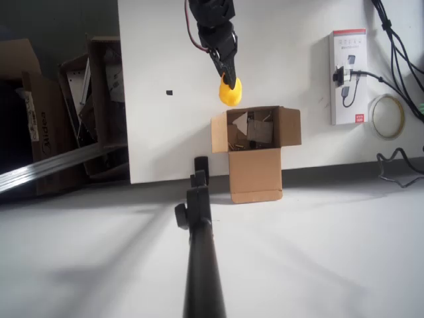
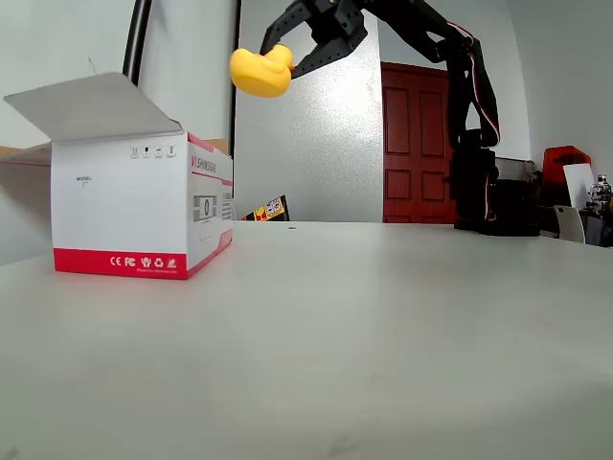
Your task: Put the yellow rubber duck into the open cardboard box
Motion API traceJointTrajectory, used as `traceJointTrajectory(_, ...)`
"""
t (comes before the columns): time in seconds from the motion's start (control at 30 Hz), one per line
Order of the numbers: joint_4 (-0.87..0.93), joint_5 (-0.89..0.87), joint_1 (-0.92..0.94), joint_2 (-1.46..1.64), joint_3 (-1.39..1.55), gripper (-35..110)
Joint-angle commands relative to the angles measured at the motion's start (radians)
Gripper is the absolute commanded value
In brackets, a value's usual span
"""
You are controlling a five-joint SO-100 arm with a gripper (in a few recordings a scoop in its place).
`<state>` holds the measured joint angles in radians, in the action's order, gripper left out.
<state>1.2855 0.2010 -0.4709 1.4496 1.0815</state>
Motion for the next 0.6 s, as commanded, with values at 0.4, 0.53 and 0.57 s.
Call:
traceJointTrajectory(0.4,-0.118,-0.055,-0.029,-0.167,-0.155,5)
traceJointTrajectory(0.53,-0.166,-0.08,-0.029,-0.202,-0.155,3)
traceJointTrajectory(0.57,-0.176,-0.084,-0.031,-0.21,-0.155,3)
